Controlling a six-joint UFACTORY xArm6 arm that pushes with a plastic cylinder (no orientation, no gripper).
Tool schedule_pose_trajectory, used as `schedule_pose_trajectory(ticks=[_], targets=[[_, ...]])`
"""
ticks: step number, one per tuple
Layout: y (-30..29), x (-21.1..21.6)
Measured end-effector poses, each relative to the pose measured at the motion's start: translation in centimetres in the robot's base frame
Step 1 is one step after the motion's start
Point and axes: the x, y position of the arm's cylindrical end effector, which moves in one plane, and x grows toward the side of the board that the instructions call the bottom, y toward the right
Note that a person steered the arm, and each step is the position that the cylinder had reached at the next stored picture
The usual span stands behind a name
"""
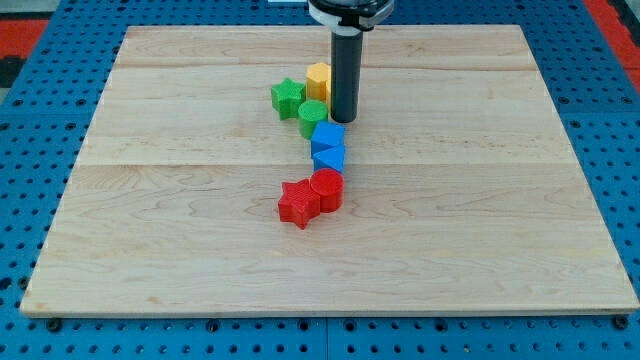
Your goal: Push the red blocks towards the left side
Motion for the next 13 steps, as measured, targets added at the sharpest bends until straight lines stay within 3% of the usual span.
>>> schedule_pose_trajectory(ticks=[2, 4, 9, 11, 13], targets=[[2.8, -0.7], [9.3, -0.7], [6.1, 1.3], [7.5, 10.0], [7.1, 13.2]])
